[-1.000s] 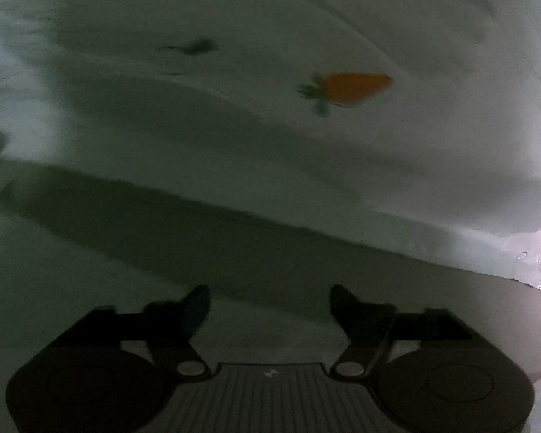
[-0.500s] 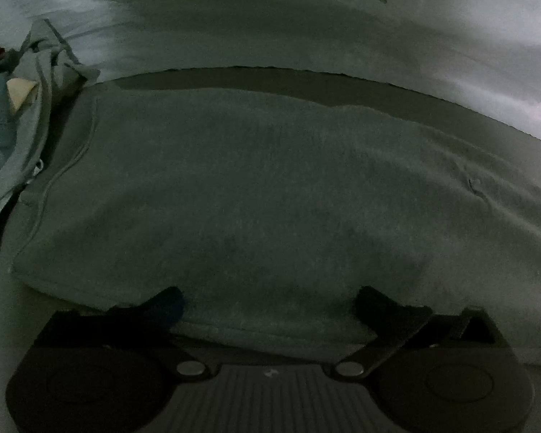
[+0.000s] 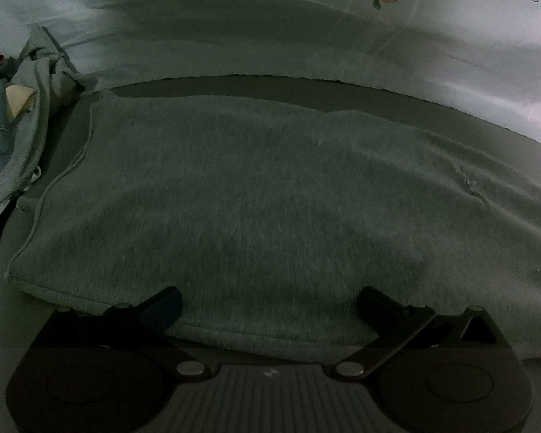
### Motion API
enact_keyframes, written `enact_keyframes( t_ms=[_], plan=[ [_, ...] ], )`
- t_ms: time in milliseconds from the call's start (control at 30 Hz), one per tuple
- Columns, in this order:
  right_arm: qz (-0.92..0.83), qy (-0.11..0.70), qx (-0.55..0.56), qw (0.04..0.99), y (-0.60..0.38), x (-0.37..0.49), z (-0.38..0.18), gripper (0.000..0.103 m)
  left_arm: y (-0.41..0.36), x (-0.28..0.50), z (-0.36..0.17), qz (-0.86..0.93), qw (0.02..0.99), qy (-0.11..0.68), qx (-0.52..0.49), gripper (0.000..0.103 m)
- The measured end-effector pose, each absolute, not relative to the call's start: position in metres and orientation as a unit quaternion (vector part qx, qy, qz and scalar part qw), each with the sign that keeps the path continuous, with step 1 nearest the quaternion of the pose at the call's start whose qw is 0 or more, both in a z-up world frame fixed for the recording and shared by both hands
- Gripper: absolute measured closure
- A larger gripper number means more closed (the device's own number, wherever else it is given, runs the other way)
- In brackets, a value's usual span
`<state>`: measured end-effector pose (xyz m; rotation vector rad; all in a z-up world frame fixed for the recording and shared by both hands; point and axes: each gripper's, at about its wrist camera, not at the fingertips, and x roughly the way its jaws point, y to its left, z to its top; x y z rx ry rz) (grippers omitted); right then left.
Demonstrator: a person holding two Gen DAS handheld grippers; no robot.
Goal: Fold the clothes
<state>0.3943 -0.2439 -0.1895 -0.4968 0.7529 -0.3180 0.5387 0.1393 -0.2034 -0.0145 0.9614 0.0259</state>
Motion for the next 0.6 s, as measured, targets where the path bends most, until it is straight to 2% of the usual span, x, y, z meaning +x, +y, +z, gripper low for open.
enact_keyframes(
  t_ms=[200,600],
  plan=[
    [-0.177,0.342,-0.152,0.910,-0.269,0.412,-0.170,0.003,0.138,0.538,-0.204,0.014,0.890,0.456,-0.007,0.000],
    [-0.175,0.369,-0.168,0.897,-0.255,0.412,-0.191,0.003,0.140,0.537,-0.205,0.014,0.895,0.447,-0.007,0.000]
  ],
)
